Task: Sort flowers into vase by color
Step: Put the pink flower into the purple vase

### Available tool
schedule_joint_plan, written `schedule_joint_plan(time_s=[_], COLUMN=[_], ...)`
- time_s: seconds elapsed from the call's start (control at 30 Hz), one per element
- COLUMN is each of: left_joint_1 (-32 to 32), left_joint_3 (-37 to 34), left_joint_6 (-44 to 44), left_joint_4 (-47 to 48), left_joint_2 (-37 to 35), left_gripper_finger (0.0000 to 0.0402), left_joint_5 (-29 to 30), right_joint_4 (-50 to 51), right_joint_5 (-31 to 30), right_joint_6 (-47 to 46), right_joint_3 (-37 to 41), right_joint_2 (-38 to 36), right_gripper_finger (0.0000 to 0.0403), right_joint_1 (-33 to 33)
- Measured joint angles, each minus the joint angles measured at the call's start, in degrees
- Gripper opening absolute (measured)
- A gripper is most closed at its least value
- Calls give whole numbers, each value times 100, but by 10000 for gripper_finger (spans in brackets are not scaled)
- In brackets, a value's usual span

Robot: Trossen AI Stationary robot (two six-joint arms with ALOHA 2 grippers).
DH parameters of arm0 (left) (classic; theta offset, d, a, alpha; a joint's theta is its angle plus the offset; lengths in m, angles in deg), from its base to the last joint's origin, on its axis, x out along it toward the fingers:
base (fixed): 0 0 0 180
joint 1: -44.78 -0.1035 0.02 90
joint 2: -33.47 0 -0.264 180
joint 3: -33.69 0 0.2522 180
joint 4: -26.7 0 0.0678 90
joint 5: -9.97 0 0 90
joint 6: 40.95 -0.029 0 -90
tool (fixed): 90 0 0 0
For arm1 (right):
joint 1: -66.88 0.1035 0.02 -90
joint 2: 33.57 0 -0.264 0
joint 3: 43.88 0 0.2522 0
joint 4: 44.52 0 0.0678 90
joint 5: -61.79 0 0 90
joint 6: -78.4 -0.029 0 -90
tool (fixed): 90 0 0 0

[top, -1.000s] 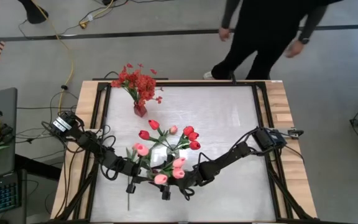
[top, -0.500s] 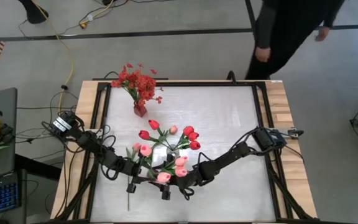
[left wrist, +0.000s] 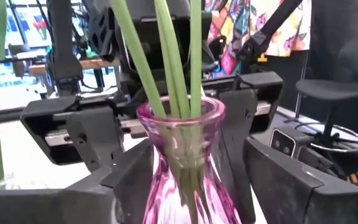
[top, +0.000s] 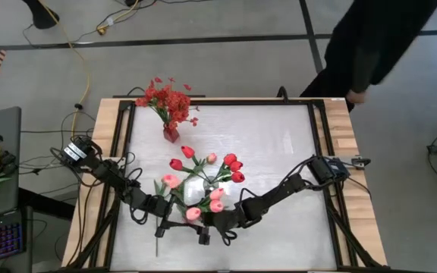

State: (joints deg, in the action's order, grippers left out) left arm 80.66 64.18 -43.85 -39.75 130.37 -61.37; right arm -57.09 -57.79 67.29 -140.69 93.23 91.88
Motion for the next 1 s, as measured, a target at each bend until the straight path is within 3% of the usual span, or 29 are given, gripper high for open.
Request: schedule_joint_plan(time_s=[0.23, 0.8, 1.0], left_joint_1=[67, 214, 272], left_joint_3=[-1, -4, -13], left_joint_6=[82, 302, 385], left_joint_4=[314, 1023, 1805], left_joint_2=[-2, -9, -338], left_gripper_finger=[256, 258, 258], left_joint_5=[-11, 159, 282], right_joint_4=[75, 209, -37], right_joint_5=[4, -12, -160], right_joint_6=[-94, -301, -261], right_joint_3=[0, 8, -2], right_joint_2=[0, 113, 302], right_gripper_finger=[290, 291, 291], right_joint_1=[25, 82, 91])
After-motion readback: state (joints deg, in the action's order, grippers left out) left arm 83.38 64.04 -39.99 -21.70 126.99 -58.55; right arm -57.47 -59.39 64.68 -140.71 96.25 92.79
